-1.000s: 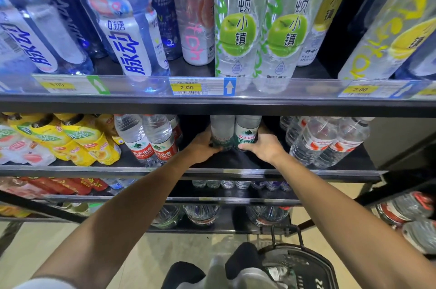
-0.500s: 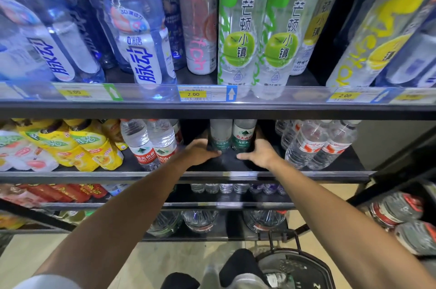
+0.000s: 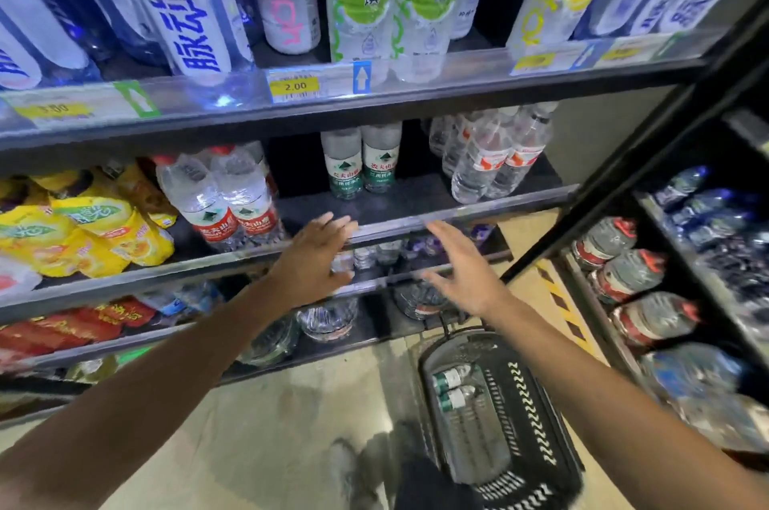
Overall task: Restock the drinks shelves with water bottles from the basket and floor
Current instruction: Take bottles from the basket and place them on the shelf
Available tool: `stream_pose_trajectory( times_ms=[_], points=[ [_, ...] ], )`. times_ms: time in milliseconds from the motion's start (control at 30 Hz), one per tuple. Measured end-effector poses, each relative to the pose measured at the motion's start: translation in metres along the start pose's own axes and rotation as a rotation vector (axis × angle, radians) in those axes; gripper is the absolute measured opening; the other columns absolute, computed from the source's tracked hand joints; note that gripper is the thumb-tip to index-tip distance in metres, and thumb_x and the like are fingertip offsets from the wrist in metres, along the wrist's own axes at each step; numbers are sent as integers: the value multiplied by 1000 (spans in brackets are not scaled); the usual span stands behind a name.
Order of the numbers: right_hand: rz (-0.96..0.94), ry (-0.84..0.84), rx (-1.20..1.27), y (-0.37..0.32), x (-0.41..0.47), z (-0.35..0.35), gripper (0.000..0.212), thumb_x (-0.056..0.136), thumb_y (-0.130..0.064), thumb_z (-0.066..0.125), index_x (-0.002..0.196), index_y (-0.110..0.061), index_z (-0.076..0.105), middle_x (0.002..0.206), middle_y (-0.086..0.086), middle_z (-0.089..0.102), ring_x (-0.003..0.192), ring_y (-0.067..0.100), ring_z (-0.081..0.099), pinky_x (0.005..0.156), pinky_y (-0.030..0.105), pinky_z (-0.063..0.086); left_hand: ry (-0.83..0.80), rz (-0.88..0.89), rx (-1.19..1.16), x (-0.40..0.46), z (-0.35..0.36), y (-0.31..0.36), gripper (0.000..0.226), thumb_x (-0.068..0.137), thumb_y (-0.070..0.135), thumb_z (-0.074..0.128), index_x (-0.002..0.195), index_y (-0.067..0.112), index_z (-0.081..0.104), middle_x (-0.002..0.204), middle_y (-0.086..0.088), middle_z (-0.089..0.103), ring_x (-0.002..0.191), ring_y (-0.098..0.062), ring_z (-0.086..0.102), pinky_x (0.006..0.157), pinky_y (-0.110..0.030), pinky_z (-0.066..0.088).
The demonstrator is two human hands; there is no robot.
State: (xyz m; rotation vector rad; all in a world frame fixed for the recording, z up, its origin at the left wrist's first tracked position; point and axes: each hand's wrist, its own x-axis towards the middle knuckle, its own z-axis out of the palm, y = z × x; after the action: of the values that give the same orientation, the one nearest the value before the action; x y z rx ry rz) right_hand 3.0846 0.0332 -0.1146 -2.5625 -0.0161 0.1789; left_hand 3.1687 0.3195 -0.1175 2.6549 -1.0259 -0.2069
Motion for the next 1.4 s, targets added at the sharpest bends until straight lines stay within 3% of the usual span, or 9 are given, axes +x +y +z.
stream_pose_trajectory(
  times_ms=[167,300,467,733,967,1033,1100,1200,1400],
  points=[
    [107,-69,-69,36,-84,21,84,95,-45,67,162,-20,22,169,2,18,155,22,17,123,23,10,-56,-4,250,1,25,45,81,86,56,66,155,21,39,169,-17,0,155,-43,-1,124,-61,2],
    [245,-90,-44,66,-152,28,85,96,-48,63,163,-21,17,169,4,17,155,23,18,124,29,14,-148,76,258,-5,50,86,77,93,56,58,158,22,34,171,-9,-4,157,-36,-6,125,-57,-1],
    [413,-85,33,101,-264,35,81,99,-50,58,162,-16,19,169,6,18,155,22,18,125,35,18,-368,225,276,-15,96,157,79,98,61,46,162,23,18,171,-1,-1,158,-27,-6,128,-48,-1],
    [689,-59,141,158,-395,64,76,99,-52,56,159,-15,28,166,8,27,152,26,26,122,34,23,-618,446,347,-27,182,266,78,99,59,46,162,22,17,171,-3,7,158,-25,5,126,-38,4],
    [896,-21,294,194,-384,83,61,100,-40,60,153,-18,40,157,7,42,143,25,42,112,28,35,-747,566,422,42,225,283,76,99,58,44,161,19,22,168,-8,20,154,-29,21,125,-43,18],
    [955,-52,277,205,-370,96,52,103,-28,59,151,-16,44,157,6,43,143,23,43,104,11,35,-750,585,374,71,239,281,68,94,49,52,151,14,42,156,-10,42,144,-31,40,118,-39,32],
    [1000,-26,397,219,-350,112,55,100,-31,64,149,-14,47,152,5,49,139,23,48,105,13,39,-783,593,358,99,257,274,61,91,45,59,141,10,53,145,-13,54,134,-33,52,110,-40,42],
    [1034,-93,469,243,-319,137,60,98,-38,61,151,-15,43,146,6,54,131,23,53,109,32,43,-856,598,372,136,298,256,68,94,48,58,150,12,43,158,-13,40,144,-31,40,117,-44,34],
    [1065,-97,528,324,-276,239,67,96,-42,62,154,-43,29,140,-10,53,122,18,60,104,28,48,-997,570,424,171,444,211,76,100,54,42,161,20,15,169,-5,14,156,-29,13,127,-43,15]
  ],
)
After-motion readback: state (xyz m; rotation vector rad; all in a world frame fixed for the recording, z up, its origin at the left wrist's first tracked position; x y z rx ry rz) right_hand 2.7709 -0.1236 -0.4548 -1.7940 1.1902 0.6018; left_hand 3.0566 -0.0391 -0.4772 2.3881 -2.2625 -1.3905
